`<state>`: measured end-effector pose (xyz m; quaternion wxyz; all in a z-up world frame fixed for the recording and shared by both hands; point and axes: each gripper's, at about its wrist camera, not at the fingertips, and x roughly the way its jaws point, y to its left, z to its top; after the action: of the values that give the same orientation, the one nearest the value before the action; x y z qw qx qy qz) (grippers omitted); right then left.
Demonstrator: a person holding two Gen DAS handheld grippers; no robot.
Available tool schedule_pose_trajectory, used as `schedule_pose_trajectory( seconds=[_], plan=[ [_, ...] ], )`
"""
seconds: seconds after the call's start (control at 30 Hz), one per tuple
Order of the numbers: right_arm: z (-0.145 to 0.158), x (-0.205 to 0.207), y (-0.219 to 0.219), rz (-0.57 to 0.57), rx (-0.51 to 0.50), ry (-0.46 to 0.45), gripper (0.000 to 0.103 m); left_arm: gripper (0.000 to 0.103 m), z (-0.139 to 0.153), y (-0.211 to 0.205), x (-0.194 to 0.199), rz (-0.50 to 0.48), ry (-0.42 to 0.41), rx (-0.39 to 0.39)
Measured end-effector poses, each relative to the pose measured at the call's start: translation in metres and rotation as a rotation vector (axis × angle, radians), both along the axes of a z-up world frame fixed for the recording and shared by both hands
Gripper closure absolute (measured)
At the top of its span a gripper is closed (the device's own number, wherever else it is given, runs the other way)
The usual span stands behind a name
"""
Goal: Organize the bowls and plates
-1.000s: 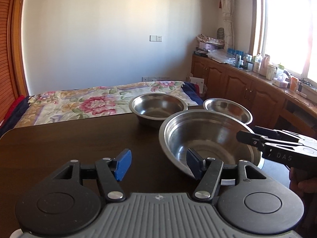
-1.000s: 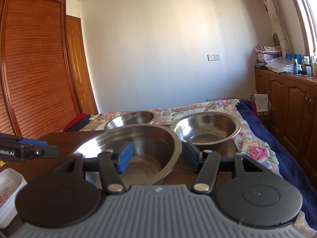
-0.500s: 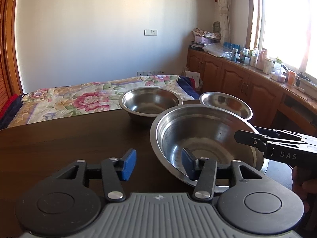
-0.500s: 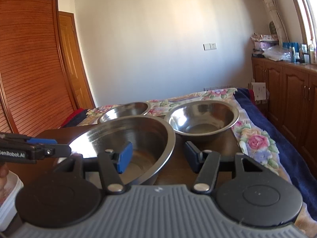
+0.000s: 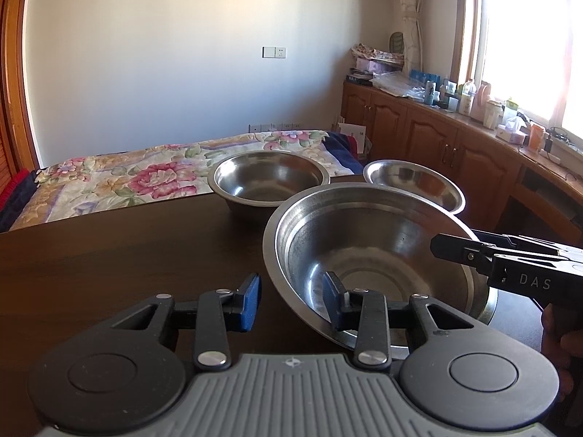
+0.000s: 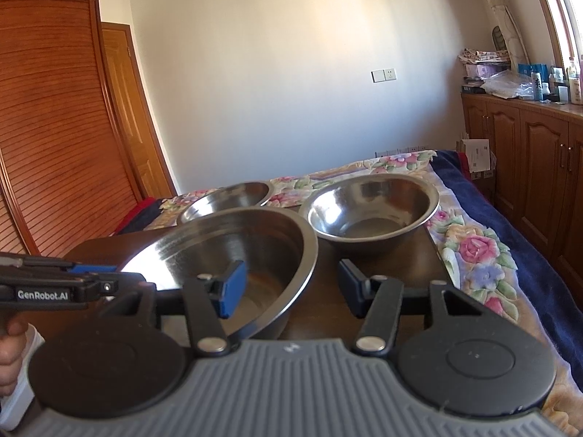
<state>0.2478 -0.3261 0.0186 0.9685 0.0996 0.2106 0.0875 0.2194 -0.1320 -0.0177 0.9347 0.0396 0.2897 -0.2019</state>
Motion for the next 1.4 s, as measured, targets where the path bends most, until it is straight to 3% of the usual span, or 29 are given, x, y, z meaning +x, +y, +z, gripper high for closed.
schedule_pose_trajectory(
  seconds=[0.17,0.27,0.5,0.73,1.4],
  plan=[
    [-0.001,0.001,-0.001,0.000,0.010,0.009,0.050,0.064,-0.001,-0.001,0.001,-0.002,0.004,0.002],
    [-0.002,0.002,-0.001,0.002,0.016,0.015,0.051,0.069,-0.002,0.000,0.002,-0.006,0.005,-0.002],
    [-0.001,0.002,-0.001,0.020,0.019,0.004,0.072,0.074,-0.001,0.000,0.001,-0.011,0.014,-0.010],
    [-0.003,0.003,-0.007,0.040,0.084,0.012,0.075,0.074,0.006,0.006,-0.010,-0.015,0.012,-0.015],
    [0.018,-0.057,0.022,0.039,0.048,-0.028,0.075,0.074,0.021,0.044,-0.075,-0.050,-0.025,-0.068]
  ],
)
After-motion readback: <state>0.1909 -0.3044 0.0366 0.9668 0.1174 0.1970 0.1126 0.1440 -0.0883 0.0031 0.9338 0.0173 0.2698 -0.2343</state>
